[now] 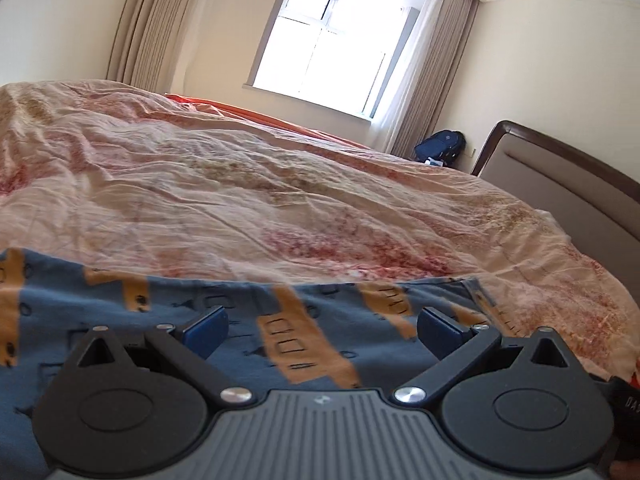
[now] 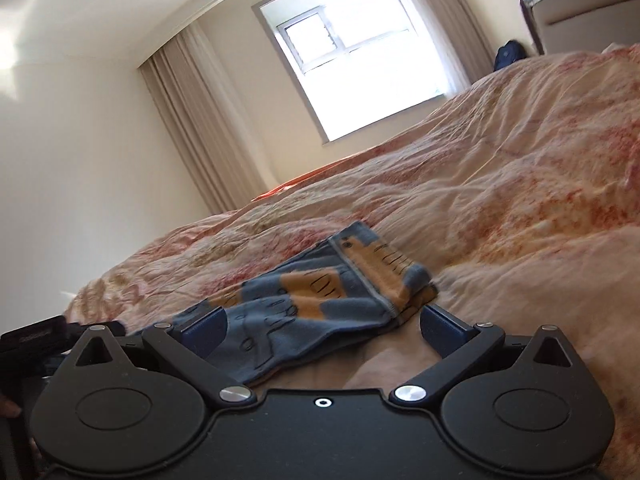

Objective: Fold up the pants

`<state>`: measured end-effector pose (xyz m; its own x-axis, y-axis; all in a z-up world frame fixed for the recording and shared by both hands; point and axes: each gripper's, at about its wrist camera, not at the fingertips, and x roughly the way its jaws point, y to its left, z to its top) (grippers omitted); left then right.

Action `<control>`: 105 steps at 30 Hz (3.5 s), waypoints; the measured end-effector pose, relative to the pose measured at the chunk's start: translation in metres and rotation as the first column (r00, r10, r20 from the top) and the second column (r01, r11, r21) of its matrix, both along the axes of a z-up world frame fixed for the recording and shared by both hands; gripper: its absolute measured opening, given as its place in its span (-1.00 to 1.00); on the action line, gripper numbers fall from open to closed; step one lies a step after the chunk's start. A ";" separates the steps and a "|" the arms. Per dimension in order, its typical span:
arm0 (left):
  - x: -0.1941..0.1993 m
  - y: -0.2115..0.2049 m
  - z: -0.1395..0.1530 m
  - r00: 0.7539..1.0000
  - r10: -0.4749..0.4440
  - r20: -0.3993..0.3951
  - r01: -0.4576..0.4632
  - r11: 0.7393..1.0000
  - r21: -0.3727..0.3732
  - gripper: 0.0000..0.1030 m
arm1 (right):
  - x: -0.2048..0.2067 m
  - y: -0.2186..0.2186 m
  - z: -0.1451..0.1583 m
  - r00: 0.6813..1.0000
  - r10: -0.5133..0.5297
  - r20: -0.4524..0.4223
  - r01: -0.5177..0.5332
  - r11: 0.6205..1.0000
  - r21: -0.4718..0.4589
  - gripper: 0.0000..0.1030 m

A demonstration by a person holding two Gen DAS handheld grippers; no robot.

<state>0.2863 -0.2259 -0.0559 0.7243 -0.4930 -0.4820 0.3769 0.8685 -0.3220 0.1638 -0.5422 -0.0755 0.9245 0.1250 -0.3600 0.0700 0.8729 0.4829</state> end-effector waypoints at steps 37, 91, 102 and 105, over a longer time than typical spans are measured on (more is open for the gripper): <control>0.016 0.056 0.041 0.961 -0.273 -0.039 0.230 0.870 -0.437 0.99 | 0.018 0.101 0.072 0.987 0.033 0.157 0.042 0.892 -0.450 -0.72; 0.005 0.069 0.004 0.972 -0.051 -0.230 -0.021 0.954 -0.299 -0.81 | -0.026 0.208 0.023 0.973 0.188 0.137 -0.113 0.895 -0.432 -0.73; -0.020 0.139 0.030 0.989 0.048 -0.139 -0.087 0.952 -0.295 -0.81 | -0.028 0.249 0.055 0.944 0.294 0.152 -0.194 0.865 -0.463 -0.73; -0.028 0.159 0.029 0.989 0.086 -0.124 -0.118 0.951 -0.285 -0.82 | -0.026 0.267 0.058 0.929 0.343 0.137 -0.242 0.846 -0.476 -0.73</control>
